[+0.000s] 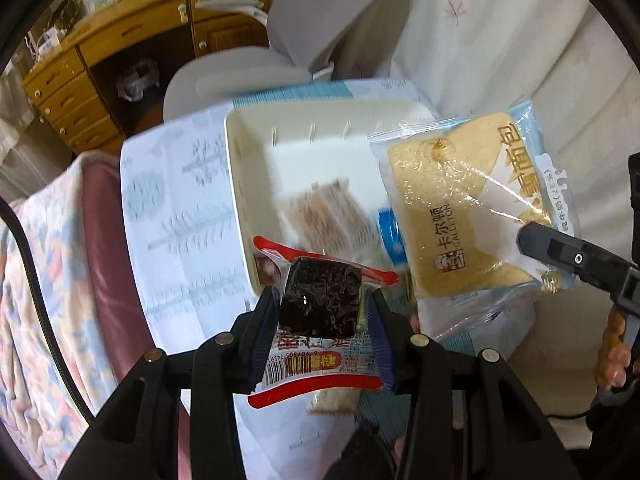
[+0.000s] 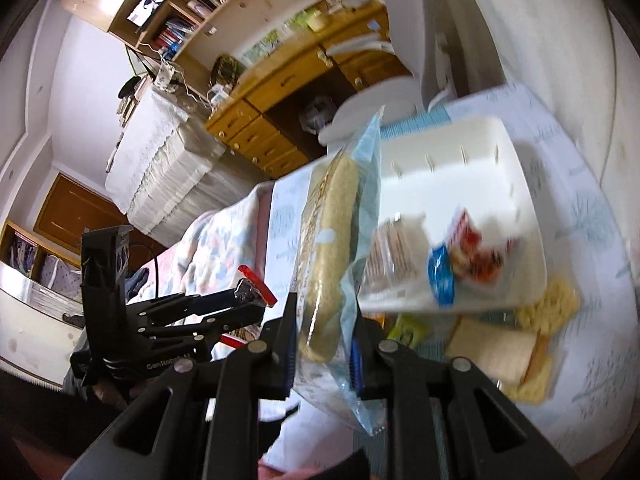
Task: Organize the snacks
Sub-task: 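Carry both packets into the white tray and open both tools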
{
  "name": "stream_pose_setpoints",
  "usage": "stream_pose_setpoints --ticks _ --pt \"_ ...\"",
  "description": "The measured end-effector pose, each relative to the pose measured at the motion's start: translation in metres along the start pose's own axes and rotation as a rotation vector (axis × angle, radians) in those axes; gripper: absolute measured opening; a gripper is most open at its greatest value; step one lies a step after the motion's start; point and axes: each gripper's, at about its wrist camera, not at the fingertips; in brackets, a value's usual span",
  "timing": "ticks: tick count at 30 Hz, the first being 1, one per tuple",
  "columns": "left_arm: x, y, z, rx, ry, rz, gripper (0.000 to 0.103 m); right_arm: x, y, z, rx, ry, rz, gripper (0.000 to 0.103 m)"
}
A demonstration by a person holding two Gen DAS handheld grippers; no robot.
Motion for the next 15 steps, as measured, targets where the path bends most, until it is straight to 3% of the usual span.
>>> stream_pose_setpoints --ticks 6,12,15 --pt "0.027 0.028 0.002 -0.013 -0.025 0.035 0.043 0.021 0.016 0.004 -0.063 -0.058 0.064 0.021" --pt "0.056 0.038 0.011 -0.039 -0.028 0.012 0.043 0.042 0.026 0.017 -0.116 -0.111 0.085 0.022" --pt "0.066 0.04 0.014 -0.044 0.004 -0.009 0.05 0.049 0.031 0.025 -0.113 -0.115 0.086 0.025"
Point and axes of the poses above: each gripper's, at about its wrist camera, not at the fingertips, and x roughly the way its jaws point, z to its right, y to its top, and after that the axes turned 15 degrees about z, right-handed
